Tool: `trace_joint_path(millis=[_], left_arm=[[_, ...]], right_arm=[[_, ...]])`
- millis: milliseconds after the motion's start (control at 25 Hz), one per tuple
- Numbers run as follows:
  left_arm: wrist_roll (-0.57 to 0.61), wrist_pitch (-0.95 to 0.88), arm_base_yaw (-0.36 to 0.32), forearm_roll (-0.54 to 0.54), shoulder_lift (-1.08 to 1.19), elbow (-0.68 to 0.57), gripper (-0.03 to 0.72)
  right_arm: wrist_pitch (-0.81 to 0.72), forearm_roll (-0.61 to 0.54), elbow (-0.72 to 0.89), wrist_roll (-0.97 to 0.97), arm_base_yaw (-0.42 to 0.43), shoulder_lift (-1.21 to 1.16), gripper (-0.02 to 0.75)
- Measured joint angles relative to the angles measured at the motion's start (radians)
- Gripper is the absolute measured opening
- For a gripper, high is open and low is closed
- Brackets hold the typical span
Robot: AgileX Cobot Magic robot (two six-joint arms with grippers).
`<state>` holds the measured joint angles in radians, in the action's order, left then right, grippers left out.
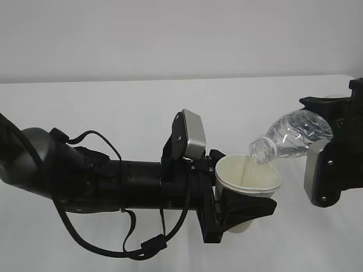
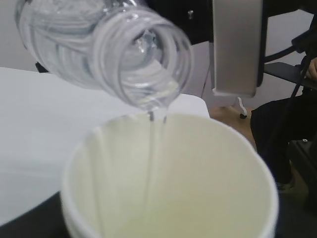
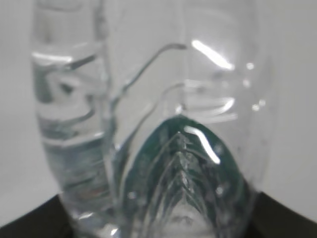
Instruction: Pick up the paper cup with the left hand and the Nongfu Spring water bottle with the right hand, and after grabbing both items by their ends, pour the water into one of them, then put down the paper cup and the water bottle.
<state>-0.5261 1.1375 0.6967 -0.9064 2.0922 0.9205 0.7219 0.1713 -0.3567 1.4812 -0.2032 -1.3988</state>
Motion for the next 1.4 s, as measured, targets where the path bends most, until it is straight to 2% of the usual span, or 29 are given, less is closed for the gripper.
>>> trace_joint_path(millis=[1400], left_arm=[[-0.002,-0.004,0.000,0.004,0.000,0.000,0.470]], right_arm=[[0.000,0.000,0.000,0.009,0.000,0.000,0.421]])
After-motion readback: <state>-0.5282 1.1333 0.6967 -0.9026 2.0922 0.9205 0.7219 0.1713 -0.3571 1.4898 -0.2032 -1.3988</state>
